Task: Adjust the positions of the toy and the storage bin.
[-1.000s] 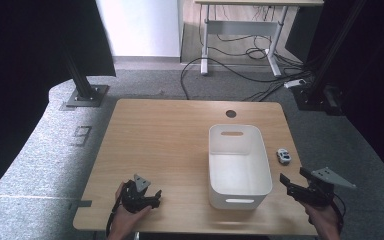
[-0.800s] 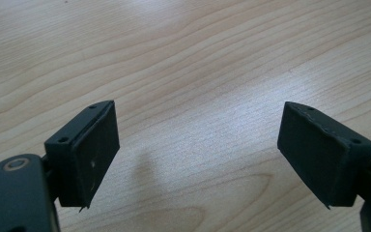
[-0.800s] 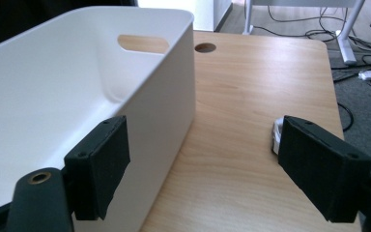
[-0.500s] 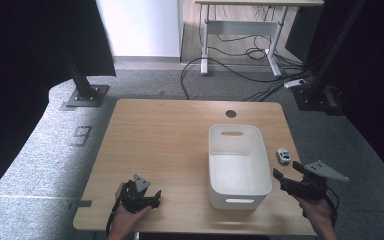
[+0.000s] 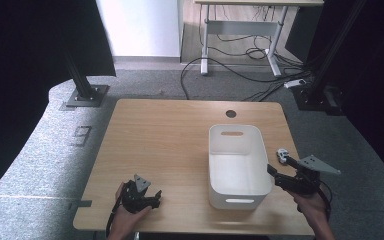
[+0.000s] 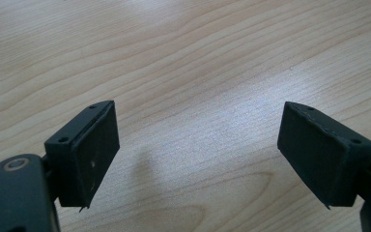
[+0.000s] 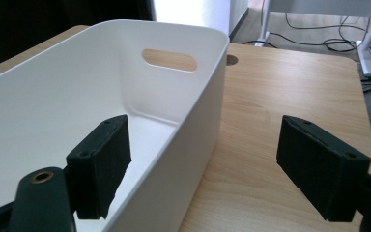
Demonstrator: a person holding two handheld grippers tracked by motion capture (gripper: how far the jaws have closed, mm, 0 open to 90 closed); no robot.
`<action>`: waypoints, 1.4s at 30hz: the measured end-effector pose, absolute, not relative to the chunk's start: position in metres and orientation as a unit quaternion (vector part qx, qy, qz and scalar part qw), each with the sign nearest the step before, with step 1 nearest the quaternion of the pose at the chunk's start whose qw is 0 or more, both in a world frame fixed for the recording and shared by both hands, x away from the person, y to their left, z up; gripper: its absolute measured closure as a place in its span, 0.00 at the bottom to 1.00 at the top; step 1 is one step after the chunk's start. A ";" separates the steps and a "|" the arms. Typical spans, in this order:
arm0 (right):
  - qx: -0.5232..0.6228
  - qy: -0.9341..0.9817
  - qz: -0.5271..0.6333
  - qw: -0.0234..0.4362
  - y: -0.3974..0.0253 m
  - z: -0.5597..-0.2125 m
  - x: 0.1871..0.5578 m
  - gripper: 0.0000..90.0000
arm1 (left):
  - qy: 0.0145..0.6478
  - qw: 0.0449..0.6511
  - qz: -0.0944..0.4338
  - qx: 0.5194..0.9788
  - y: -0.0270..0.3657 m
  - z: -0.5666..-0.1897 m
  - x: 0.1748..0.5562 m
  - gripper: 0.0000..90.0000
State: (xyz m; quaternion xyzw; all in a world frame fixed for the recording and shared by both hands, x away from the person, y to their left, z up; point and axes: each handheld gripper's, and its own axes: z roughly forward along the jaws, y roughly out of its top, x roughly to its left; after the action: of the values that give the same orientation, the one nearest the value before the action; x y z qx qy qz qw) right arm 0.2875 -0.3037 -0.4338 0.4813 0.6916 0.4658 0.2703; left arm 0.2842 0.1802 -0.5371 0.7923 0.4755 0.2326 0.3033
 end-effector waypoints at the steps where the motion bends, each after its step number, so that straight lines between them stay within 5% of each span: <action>1: 0.478 0.694 0.467 0.268 -0.302 -0.434 0.289 0.22 | 0.476 0.304 0.233 0.792 0.180 -0.537 0.284 0.17; 42: 0.480 0.717 0.447 0.235 -0.288 -0.460 0.316 0.30 | 0.472 0.307 0.235 0.792 0.181 -0.536 0.282 0.17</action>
State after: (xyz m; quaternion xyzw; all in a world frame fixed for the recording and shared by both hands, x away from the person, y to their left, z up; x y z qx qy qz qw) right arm 0.3165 -0.2878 -0.4599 0.4799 0.7170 0.4474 0.2353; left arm 0.2816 0.1808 -0.5360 0.7922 0.4721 0.2348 0.3073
